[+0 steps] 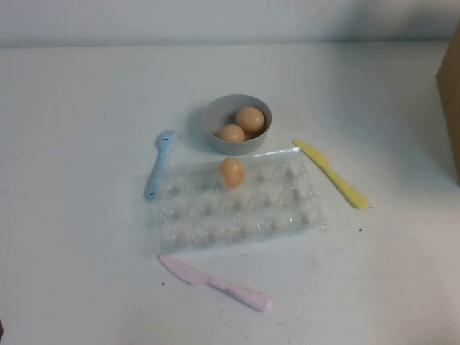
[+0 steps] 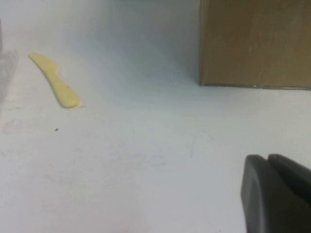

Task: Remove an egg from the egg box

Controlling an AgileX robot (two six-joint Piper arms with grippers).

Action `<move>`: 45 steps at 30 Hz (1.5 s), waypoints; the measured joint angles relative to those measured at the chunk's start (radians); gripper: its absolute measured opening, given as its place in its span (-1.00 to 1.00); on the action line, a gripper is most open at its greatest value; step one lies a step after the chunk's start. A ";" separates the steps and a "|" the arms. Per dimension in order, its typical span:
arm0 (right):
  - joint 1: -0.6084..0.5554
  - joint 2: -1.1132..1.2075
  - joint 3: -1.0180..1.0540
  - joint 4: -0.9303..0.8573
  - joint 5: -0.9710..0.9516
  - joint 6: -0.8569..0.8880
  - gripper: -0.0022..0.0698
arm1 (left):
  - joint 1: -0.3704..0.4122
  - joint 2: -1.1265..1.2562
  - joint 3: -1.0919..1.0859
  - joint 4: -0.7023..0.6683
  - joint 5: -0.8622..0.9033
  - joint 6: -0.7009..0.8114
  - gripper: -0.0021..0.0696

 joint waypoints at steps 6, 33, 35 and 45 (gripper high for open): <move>-0.001 0.000 0.000 -0.010 0.017 -0.100 -0.98 | 0.000 0.000 0.000 0.000 0.000 0.000 -0.96; -0.002 0.000 0.000 0.001 0.020 -0.137 -0.98 | 0.000 0.000 0.000 0.000 0.000 0.000 -0.96; -0.002 0.000 0.000 0.001 0.020 -0.137 -0.99 | 0.000 0.000 0.000 0.000 0.000 0.000 -0.96; -0.002 0.000 0.000 0.001 0.020 -0.137 -0.99 | 0.000 0.000 0.000 0.000 0.000 0.000 -0.96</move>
